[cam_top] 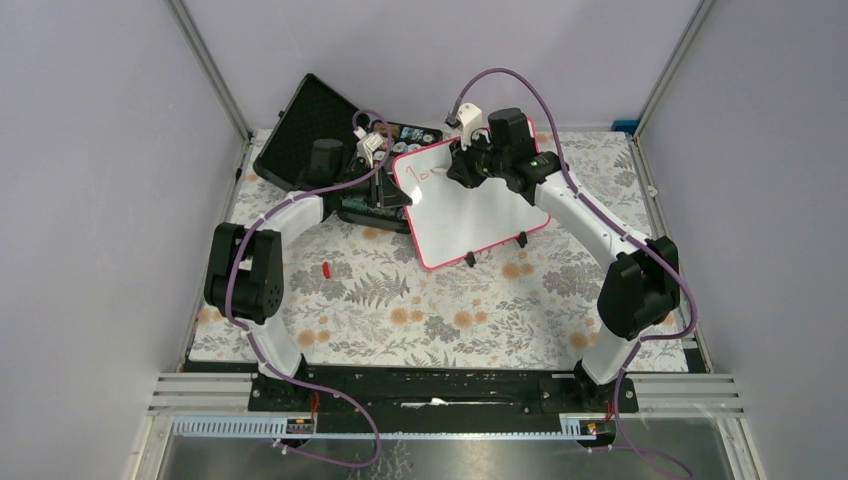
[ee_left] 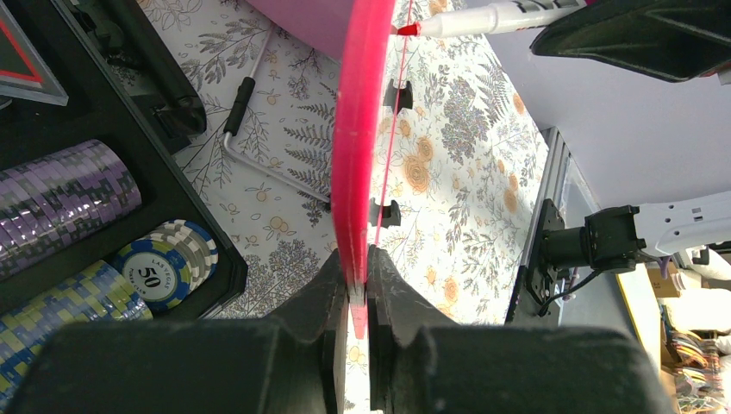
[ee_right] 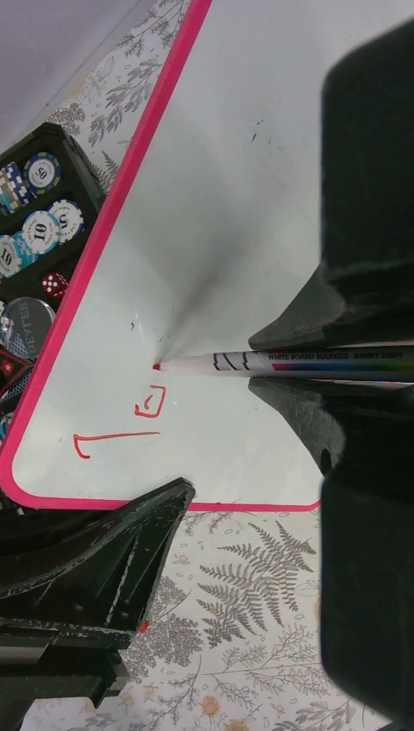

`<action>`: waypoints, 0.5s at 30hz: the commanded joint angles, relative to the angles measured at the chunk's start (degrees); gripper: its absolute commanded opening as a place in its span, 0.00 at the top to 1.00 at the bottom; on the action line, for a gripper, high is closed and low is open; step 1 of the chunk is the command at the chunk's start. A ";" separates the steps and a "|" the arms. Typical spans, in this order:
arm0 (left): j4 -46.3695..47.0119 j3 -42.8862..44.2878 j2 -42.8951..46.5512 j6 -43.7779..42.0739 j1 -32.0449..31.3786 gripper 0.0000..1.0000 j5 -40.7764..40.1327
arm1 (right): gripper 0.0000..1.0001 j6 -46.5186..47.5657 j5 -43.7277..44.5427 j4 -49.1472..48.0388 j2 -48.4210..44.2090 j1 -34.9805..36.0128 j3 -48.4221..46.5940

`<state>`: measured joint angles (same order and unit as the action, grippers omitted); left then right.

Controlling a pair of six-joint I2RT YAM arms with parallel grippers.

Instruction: Write a sentence on the whiteboard

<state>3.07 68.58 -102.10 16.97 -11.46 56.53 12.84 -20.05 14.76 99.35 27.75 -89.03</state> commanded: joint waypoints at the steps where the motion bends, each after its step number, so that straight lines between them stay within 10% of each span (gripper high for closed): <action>1: 0.35 1.74 0.02 -1.59 -0.66 1.00 -0.19 | 1.00 1.12 1.08 -0.93 -1.70 0.33 1.55; 15: 0.35 1.54 0.28 -1.57 -0.66 1.00 -0.17 | 1.00 2.38 2.68 -0.55 -3.00 -0.40 2.50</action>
<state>3.07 68.55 -102.10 16.97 -11.46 56.51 13.78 -20.05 14.57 98.37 27.75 -86.80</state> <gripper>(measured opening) 0.094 0.207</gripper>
